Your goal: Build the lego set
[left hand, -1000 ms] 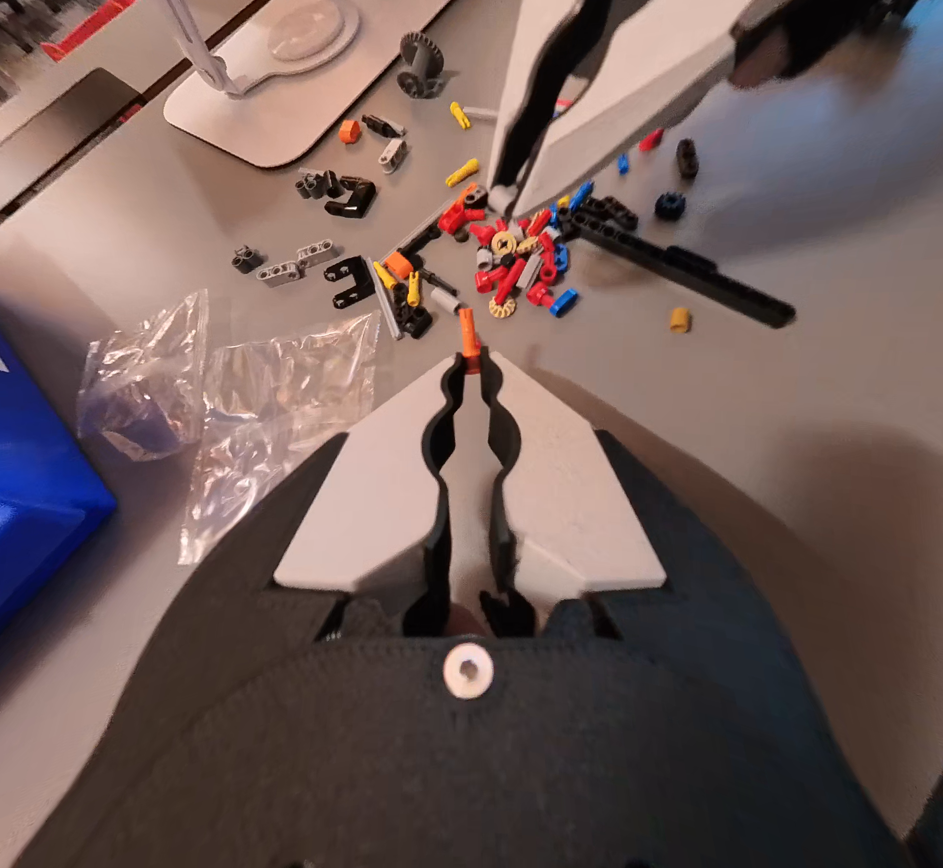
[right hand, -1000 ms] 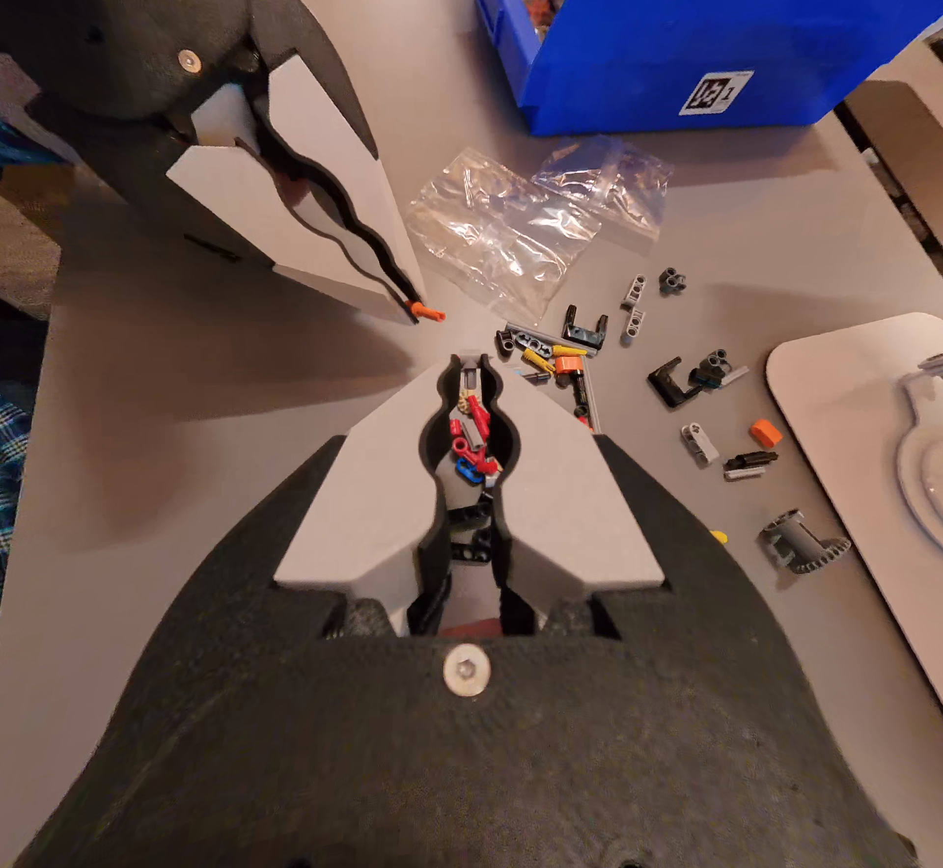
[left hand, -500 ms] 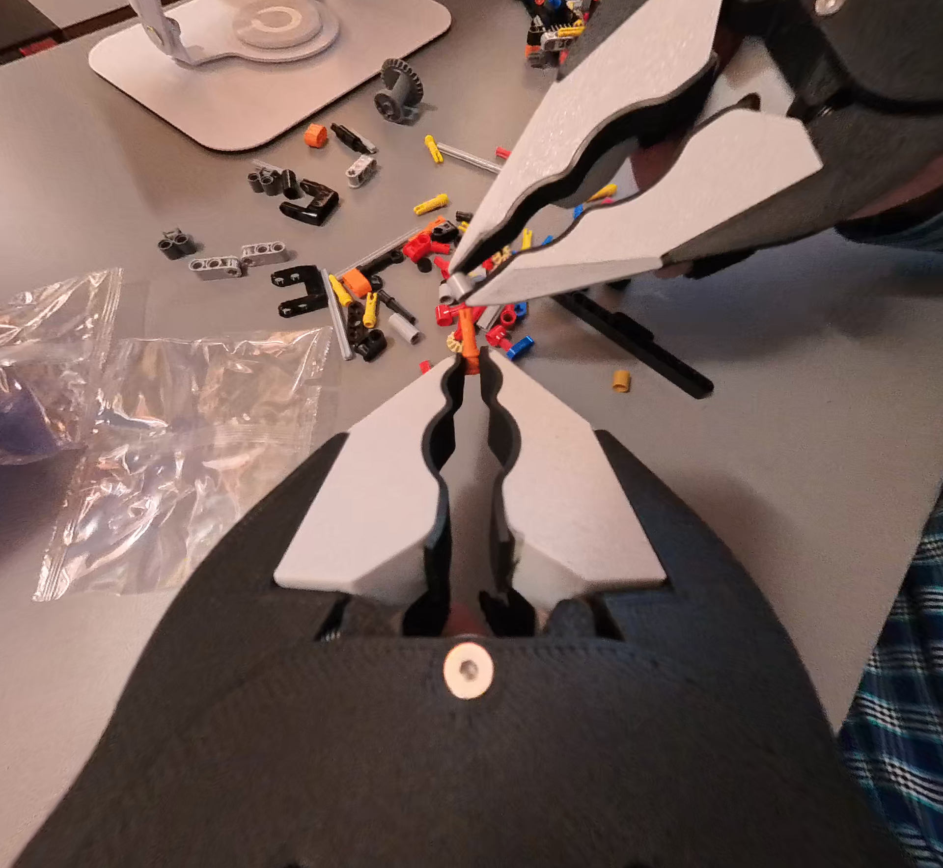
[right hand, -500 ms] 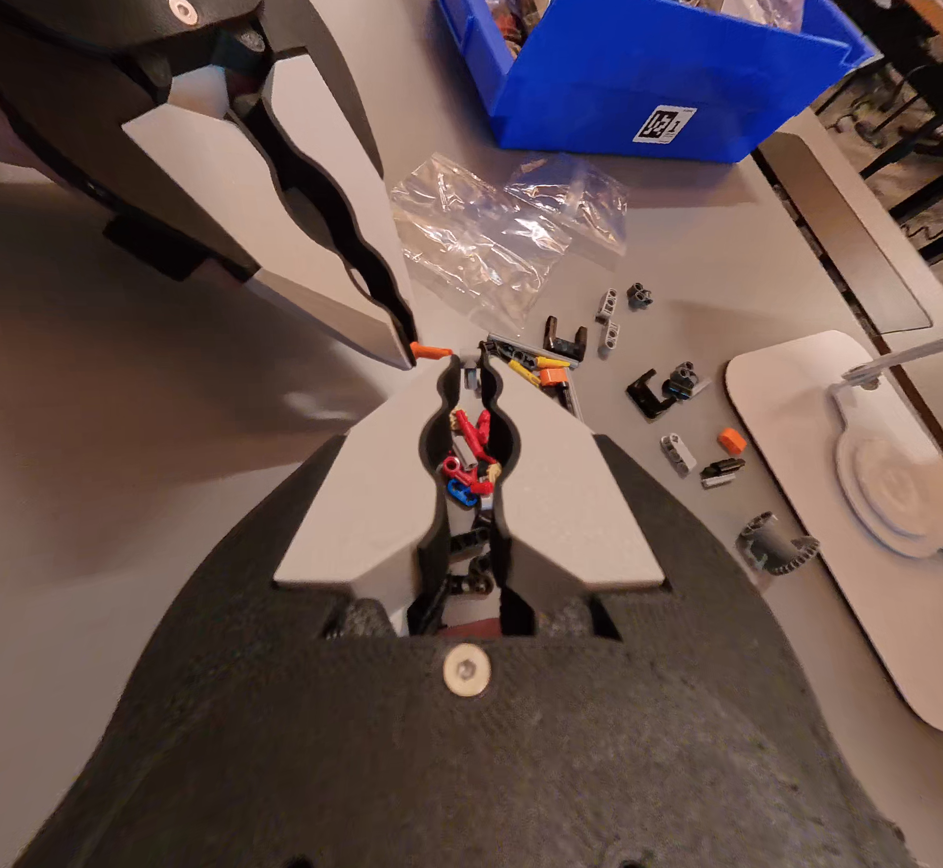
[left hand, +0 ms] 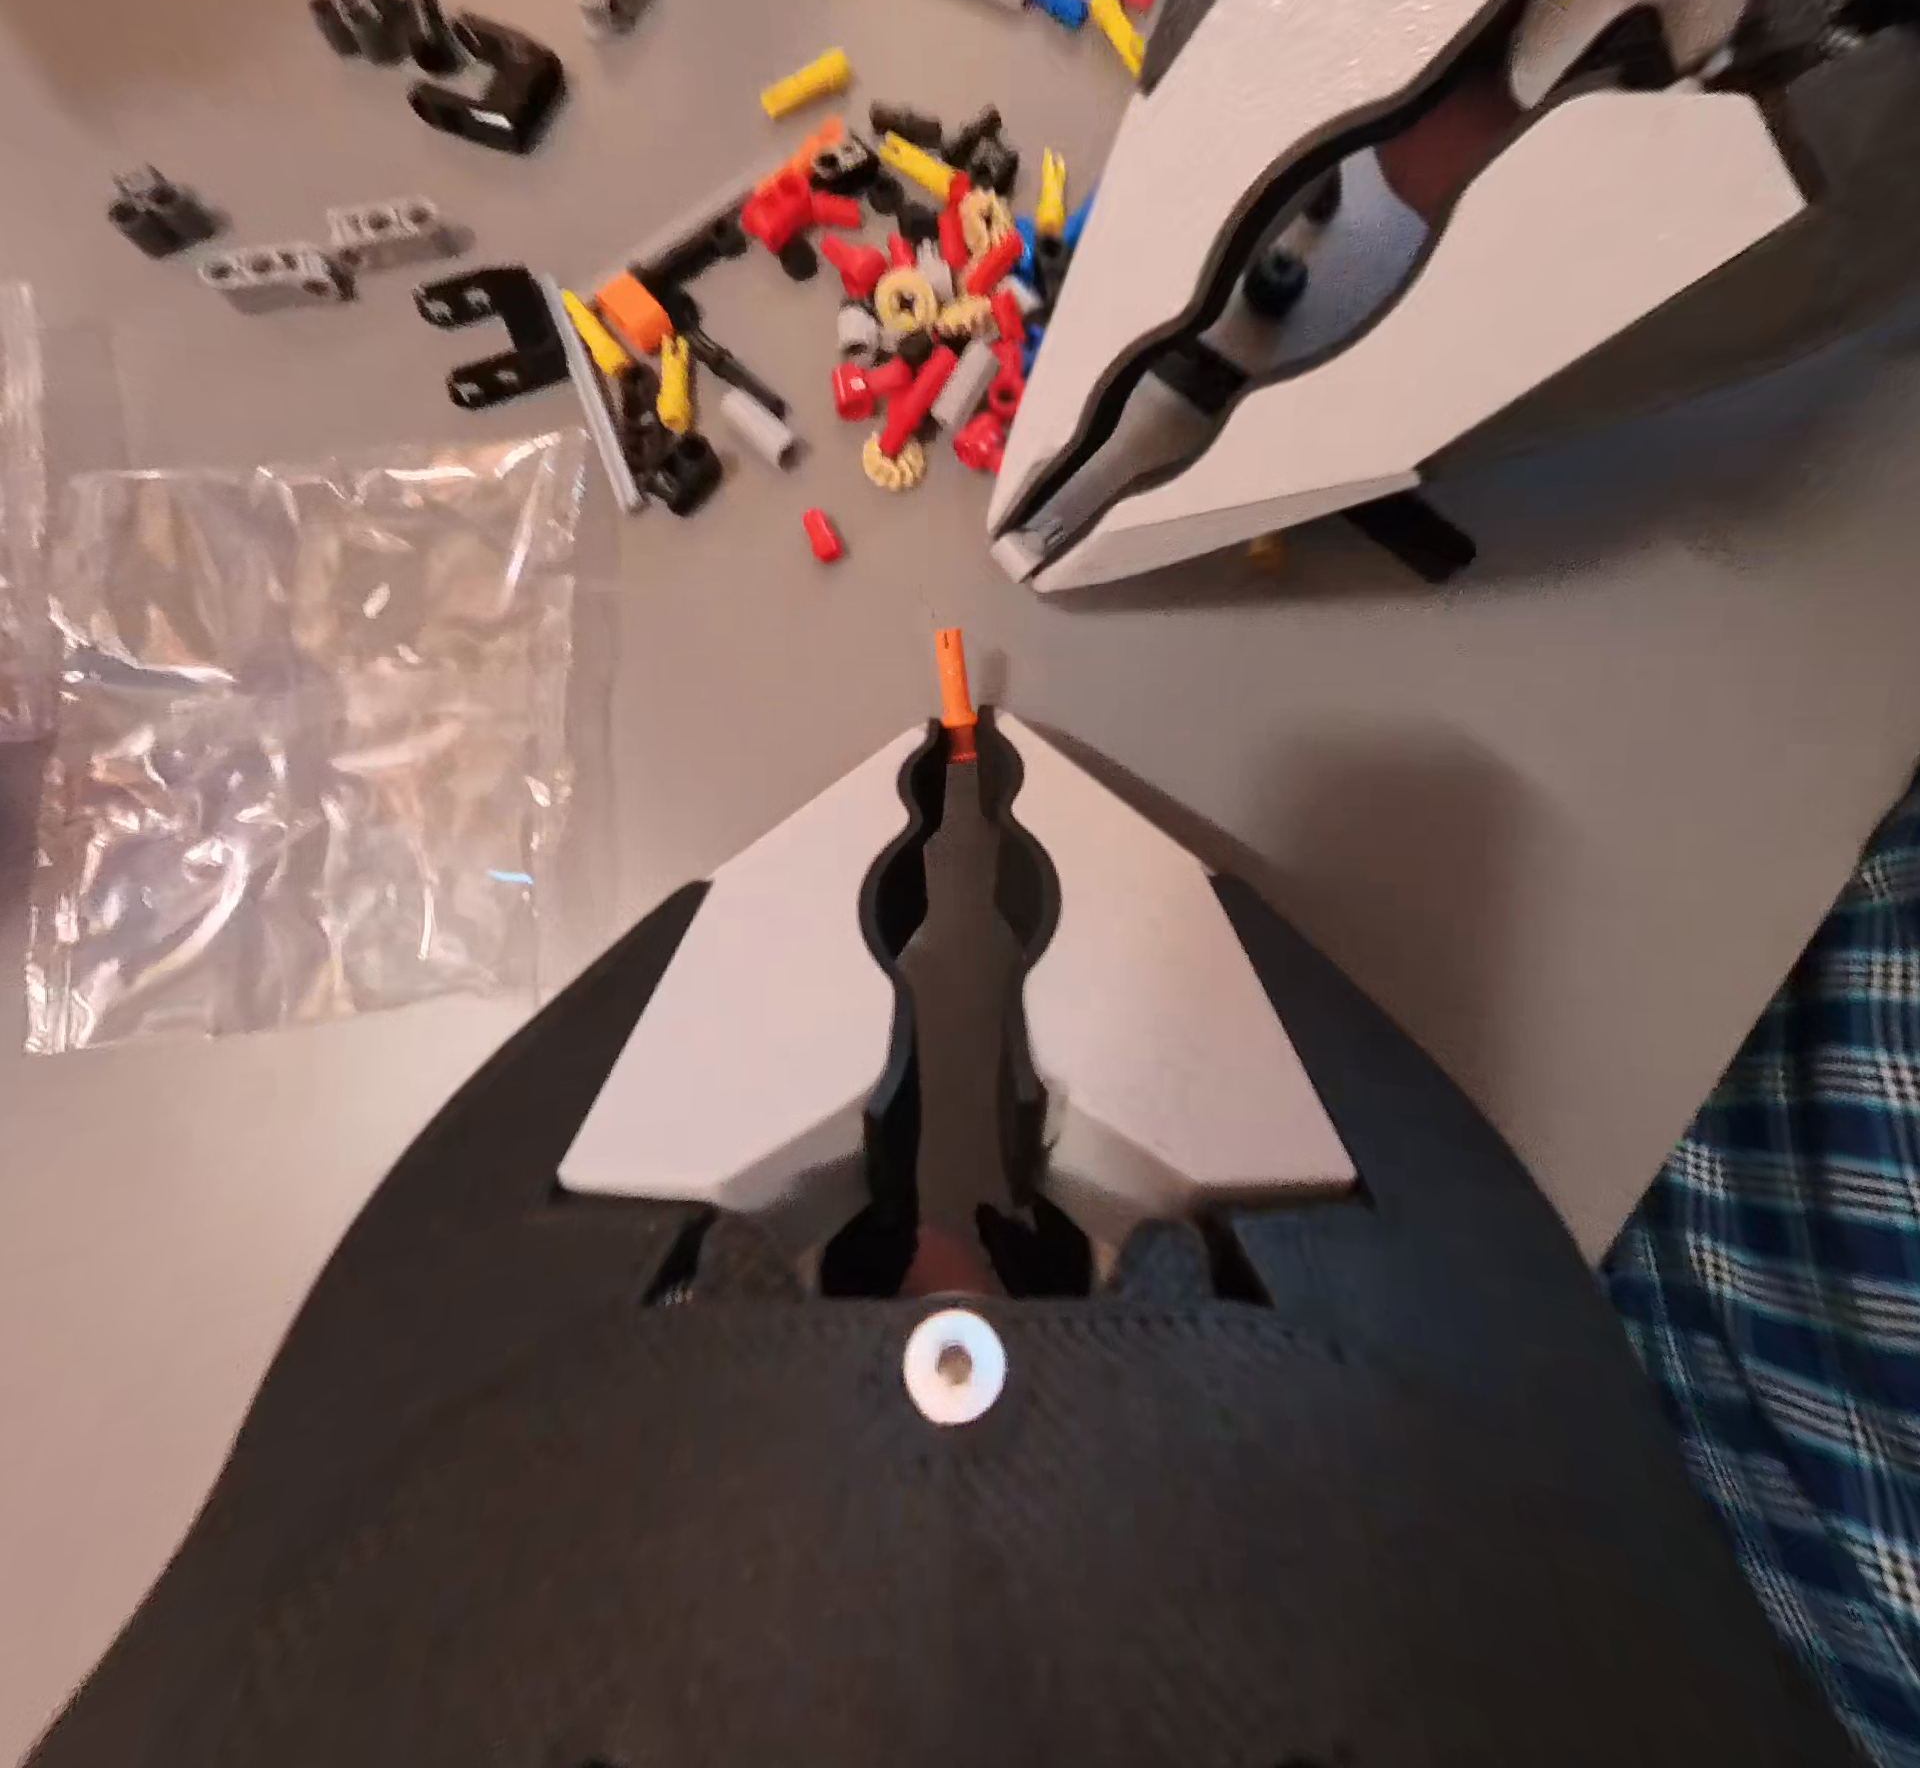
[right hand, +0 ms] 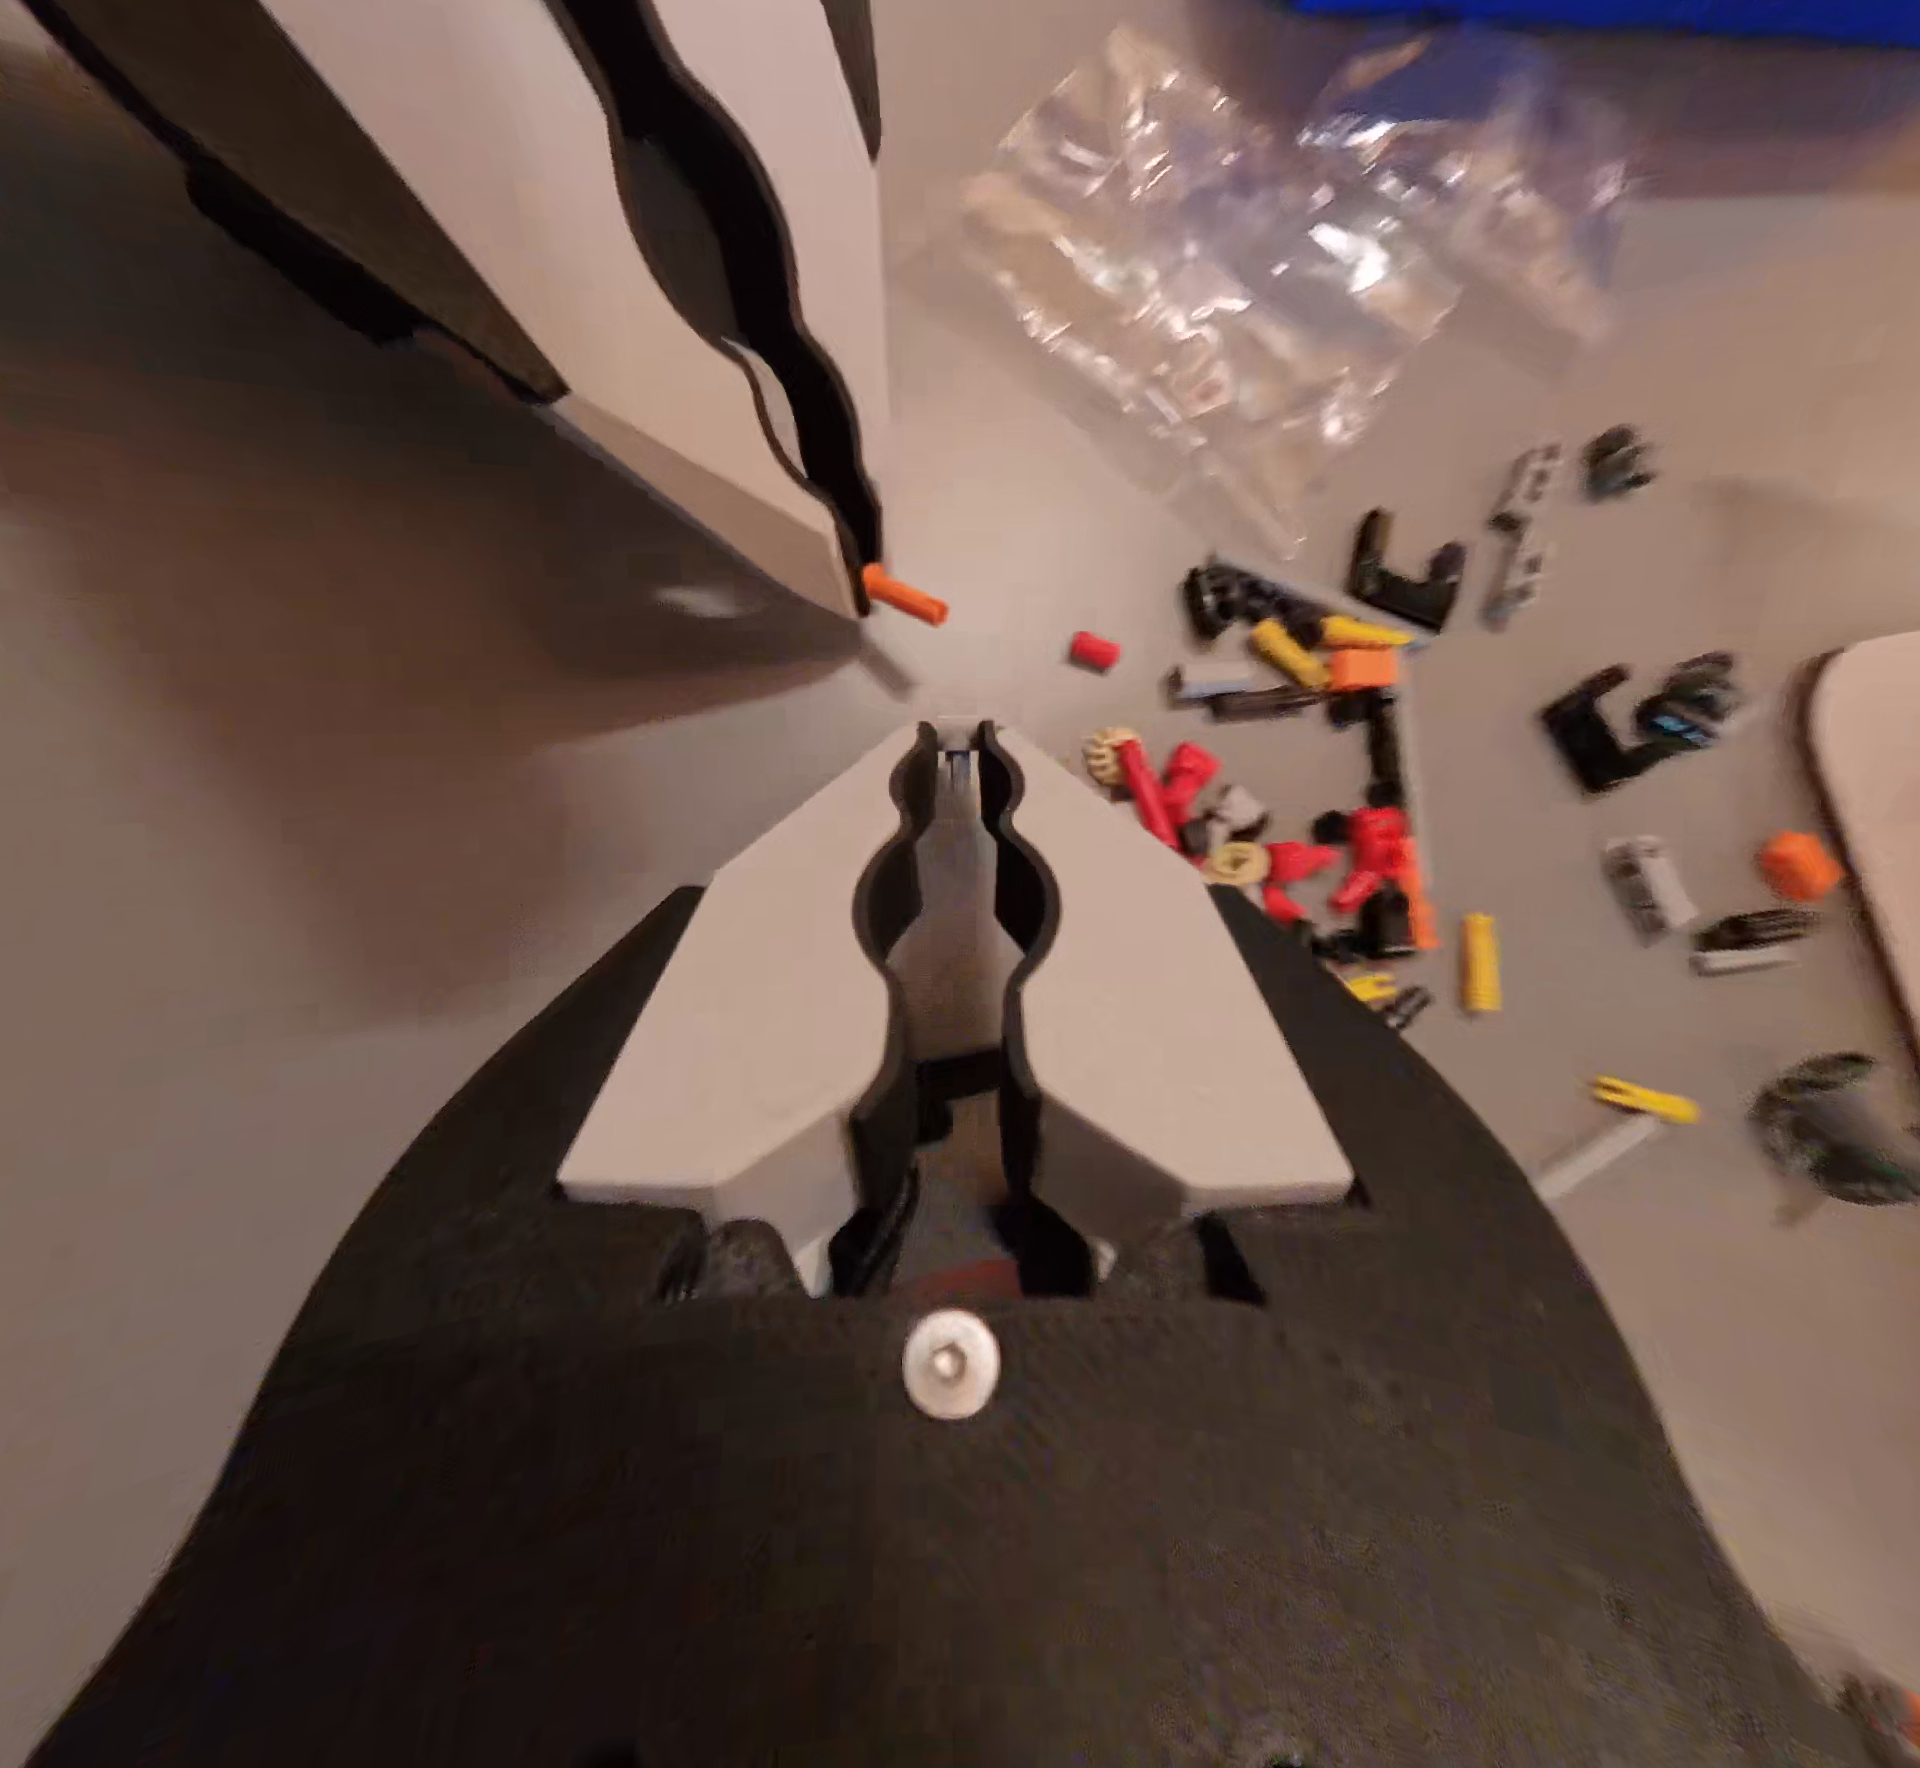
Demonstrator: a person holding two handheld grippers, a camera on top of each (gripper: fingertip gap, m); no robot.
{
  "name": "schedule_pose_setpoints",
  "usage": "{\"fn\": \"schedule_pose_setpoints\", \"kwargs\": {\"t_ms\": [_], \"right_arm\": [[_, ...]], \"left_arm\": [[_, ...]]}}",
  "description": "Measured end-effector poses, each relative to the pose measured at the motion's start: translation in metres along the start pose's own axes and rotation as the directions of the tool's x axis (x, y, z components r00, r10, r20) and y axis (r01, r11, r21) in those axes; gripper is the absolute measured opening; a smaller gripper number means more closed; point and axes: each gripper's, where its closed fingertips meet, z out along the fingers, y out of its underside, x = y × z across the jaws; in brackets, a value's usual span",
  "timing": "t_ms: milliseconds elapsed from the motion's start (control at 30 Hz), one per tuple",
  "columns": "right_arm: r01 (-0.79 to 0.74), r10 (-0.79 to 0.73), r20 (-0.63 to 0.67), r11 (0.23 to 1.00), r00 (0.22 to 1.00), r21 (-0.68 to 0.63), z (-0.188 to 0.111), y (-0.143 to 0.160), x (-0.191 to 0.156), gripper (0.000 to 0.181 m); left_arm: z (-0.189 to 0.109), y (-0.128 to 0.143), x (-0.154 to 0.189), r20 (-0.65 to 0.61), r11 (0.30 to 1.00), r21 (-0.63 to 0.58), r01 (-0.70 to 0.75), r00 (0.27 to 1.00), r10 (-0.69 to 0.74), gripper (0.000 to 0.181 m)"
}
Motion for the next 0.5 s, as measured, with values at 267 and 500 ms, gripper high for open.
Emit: {"fn": "schedule_pose_setpoints", "kwargs": {"t_ms": [267,500], "right_arm": [[-0.097,0.101,0.085,0.994,0.991,-0.054,0.012,-0.004,-0.018,0.021],[-0.127,0.132,0.109,0.991,0.985,-0.052,0.011,0.0,-0.018,0.002]], "left_arm": [[-0.007,0.016,0.006,0.007,0.99,-0.126,-0.07,0.997,0.072,0.003],[-0.01,0.021,0.007,0.032,0.959,-0.205,-0.195,0.978,0.206,0.003]]}}
